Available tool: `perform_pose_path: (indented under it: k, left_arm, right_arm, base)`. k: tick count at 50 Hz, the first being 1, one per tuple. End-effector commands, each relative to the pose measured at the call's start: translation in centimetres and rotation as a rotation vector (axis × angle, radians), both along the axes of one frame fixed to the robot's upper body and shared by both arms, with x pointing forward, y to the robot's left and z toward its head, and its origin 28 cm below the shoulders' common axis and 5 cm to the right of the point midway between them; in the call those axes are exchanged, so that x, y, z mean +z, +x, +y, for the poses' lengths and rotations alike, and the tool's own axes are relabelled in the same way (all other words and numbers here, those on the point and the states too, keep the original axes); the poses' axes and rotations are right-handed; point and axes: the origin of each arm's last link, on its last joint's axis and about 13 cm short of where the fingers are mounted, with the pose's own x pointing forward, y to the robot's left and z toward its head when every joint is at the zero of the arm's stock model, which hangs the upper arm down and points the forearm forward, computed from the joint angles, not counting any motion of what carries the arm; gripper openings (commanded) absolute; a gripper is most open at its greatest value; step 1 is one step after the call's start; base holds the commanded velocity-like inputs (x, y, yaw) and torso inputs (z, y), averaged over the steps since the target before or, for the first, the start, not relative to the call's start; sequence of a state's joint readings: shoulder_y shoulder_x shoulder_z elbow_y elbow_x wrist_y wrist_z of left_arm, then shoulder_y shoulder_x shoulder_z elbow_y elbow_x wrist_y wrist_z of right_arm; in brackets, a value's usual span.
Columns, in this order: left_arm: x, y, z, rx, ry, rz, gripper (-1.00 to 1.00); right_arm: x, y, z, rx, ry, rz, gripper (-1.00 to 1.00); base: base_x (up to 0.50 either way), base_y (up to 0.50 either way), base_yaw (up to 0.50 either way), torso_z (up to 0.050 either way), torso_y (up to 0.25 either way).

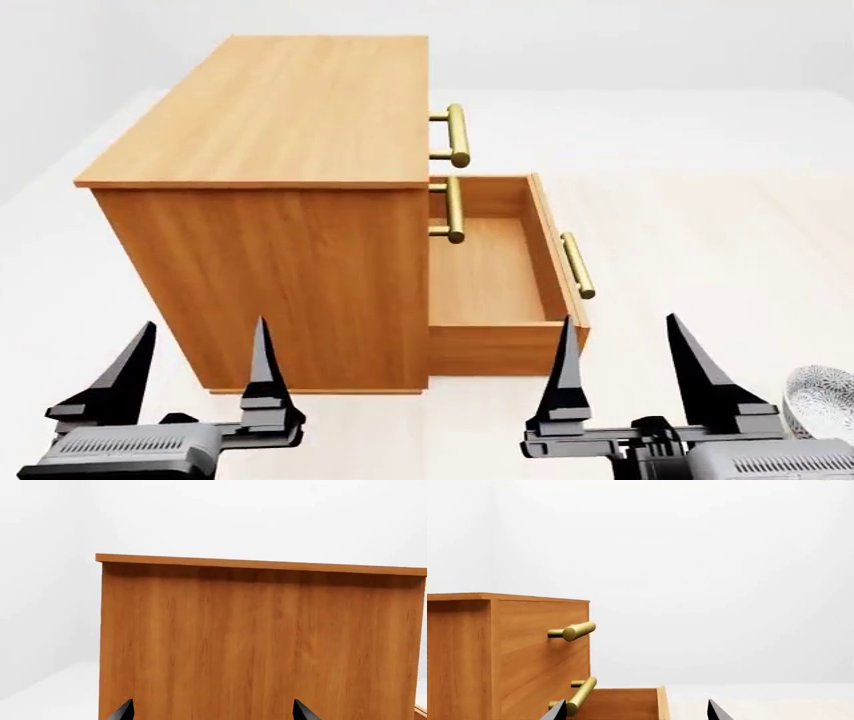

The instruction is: Put the bowl on top of the cabinet.

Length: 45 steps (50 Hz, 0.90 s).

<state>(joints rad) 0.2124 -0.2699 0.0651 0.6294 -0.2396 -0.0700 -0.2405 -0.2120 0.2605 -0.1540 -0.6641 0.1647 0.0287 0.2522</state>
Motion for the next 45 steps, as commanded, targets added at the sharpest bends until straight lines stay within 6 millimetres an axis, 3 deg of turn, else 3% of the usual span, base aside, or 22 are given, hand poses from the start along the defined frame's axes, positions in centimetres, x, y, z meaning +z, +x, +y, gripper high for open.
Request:
perform_pose_path:
  k: [1, 26, 45]
  left_arm:
    - [0.2, -0.1, 0.1, 0.005, -0.002, -0.01, 1.0]
    - [0.5, -0.4, 0.1, 0.005, 0.001, -0.024, 1.0]
    - [1.0, -0.7, 0.3, 0.008, -0.007, -0.036, 1.0]
  right_arm:
    - [0.1, 0.0, -0.1, -0.011, -0.014, 0.01, 1.0]
    - [3.1, 1.1, -4.0, -0.223, -0.101, 0.106, 1.0]
    - [6.9, 3.9, -7.2, -0.377, -0.068, 0.241, 1.0]
  base:
    - [0.0, 0.0, 0.0, 0.0, 0.0]
    - [0.0, 0.0, 0.0, 0.0, 0.0]
    - [0.0, 0.0, 0.0, 0.0, 0.0]
